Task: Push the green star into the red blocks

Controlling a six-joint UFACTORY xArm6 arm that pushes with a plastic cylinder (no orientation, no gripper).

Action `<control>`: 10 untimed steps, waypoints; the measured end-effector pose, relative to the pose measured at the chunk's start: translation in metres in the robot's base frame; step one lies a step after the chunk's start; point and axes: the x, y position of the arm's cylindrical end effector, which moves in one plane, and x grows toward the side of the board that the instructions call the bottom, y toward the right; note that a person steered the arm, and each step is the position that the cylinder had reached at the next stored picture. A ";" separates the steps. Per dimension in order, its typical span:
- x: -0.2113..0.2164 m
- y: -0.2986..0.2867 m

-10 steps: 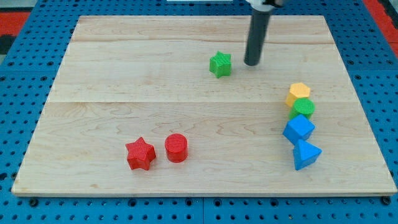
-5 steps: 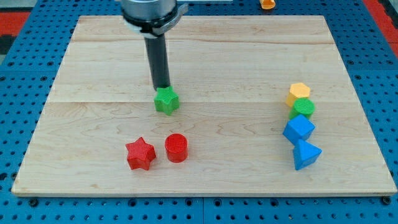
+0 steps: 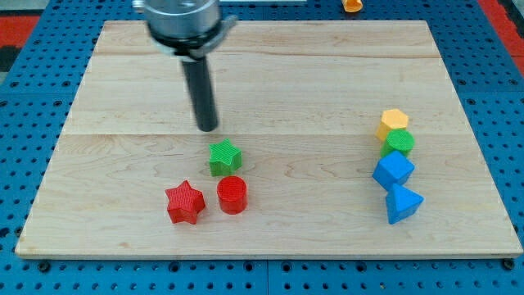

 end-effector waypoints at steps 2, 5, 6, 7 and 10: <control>0.083 -0.013; 0.005 -0.006; -0.019 -0.006; -0.036 -0.006; -0.076 -0.006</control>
